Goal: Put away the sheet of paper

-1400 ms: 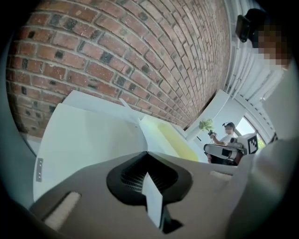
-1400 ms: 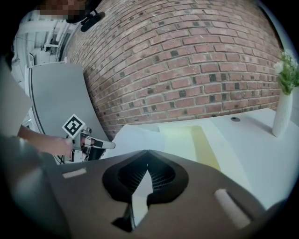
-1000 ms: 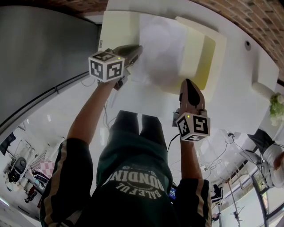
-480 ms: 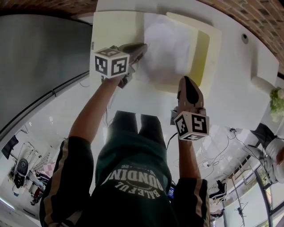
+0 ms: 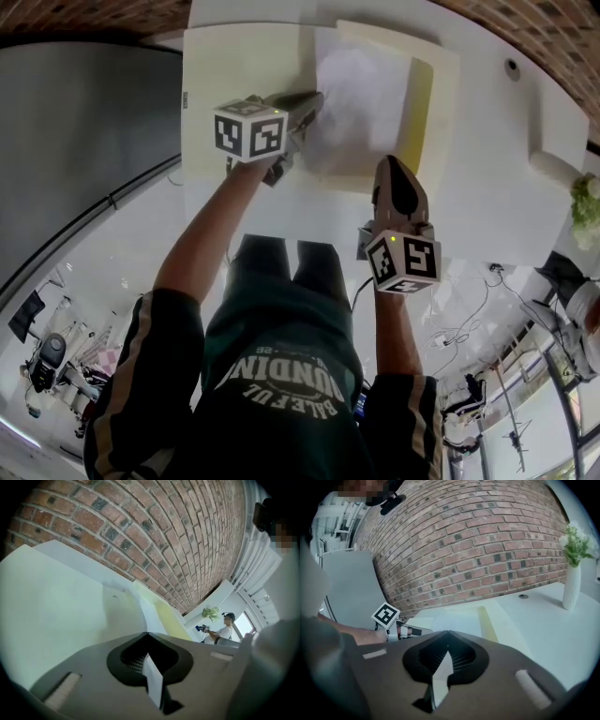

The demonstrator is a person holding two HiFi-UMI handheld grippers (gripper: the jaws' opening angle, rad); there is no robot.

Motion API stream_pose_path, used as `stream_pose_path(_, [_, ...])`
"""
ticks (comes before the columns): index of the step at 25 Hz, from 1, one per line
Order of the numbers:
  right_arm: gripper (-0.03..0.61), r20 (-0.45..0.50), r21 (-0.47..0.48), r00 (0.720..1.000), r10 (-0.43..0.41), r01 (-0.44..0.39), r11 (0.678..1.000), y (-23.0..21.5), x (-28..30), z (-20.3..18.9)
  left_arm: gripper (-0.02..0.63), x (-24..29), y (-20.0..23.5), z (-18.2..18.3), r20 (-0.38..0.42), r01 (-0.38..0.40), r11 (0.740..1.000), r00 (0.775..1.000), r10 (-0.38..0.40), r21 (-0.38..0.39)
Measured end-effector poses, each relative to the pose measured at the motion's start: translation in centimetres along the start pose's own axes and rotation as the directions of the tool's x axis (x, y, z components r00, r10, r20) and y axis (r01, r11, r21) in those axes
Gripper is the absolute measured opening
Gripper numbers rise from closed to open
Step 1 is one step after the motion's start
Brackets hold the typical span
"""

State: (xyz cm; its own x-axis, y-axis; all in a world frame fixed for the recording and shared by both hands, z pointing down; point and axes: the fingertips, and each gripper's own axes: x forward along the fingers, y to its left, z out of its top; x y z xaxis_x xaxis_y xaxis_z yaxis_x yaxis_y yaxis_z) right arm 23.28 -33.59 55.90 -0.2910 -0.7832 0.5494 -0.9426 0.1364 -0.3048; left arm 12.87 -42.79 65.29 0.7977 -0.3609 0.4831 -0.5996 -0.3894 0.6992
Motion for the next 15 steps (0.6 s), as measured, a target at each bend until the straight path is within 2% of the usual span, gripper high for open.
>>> stream_pose_path(11, [0.000,0.009,0.023,1.000,-0.021,0.021,1.000,-1.1,-0.3,0.2,0.012,2.1,-0.8,-0.9,-0.045,0.014,1.000,0.999,-0.015,-0.021])
stream_pose_path(15, [0.000,0.009,0.031,1.000,-0.022,0.022,0.999,-1.1,-0.4,0.1,0.012,2.6,-1.0,-0.9,-0.047,-0.003,1.000,0.999,0.002,-0.017])
